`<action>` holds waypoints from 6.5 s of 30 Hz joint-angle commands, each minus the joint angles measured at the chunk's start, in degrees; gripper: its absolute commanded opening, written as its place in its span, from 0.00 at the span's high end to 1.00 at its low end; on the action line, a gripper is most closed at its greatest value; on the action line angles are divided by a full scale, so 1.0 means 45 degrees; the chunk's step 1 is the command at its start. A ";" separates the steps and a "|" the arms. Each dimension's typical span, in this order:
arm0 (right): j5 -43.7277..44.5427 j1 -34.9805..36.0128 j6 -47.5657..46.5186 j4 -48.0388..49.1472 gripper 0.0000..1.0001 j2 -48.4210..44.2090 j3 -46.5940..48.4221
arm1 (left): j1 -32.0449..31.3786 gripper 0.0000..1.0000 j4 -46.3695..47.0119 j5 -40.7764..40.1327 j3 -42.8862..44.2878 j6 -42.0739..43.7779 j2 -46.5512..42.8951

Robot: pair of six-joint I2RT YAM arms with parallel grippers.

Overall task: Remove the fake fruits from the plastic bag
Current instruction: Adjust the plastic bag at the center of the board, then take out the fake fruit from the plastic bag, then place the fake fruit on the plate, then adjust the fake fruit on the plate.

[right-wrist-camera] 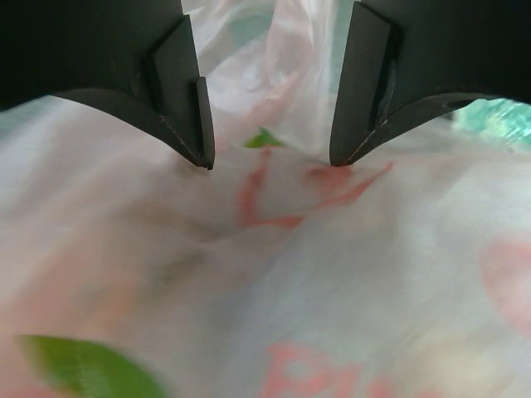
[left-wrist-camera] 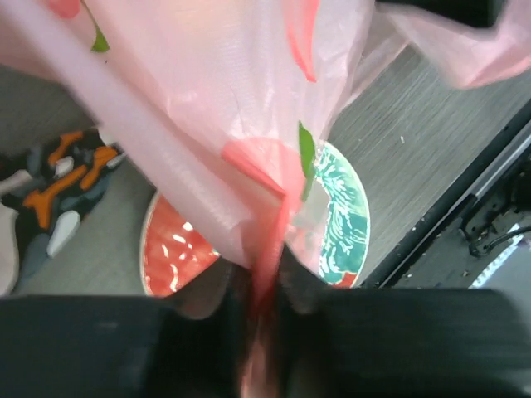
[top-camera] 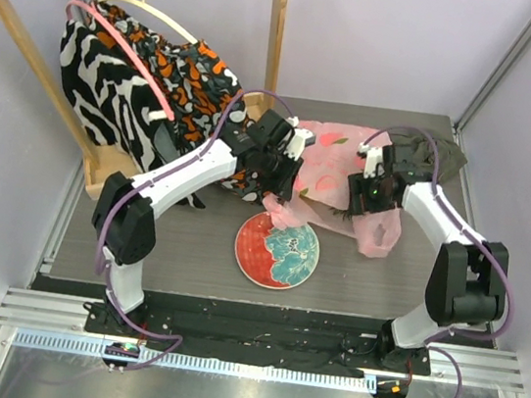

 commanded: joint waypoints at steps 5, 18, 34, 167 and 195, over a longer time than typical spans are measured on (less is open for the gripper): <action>0.4308 -0.1822 -0.1470 0.0892 0.34 0.1289 0.3449 | 0.0073 1.00 0.0776 0.0925 0.2616 0.1032 -0.0089; -0.3071 0.1087 -0.1120 -0.1412 0.53 -0.1426 0.2323 | 0.0170 1.00 0.0345 0.2235 0.5549 0.0430 0.2333; 0.3893 0.0114 0.3600 0.0192 0.52 0.1892 0.3800 | 0.0581 1.00 0.1167 0.3465 0.4848 -0.0920 0.1788; -0.2662 -0.1198 -0.4557 -0.6724 0.28 0.2504 0.7319 | -0.4180 0.02 0.1575 0.0304 -0.4529 0.9451 -0.3646; -0.4616 -0.1432 -0.3229 -0.6197 0.27 0.0820 0.6303 | -0.5768 1.00 0.0657 -0.2434 0.0023 0.8419 0.0310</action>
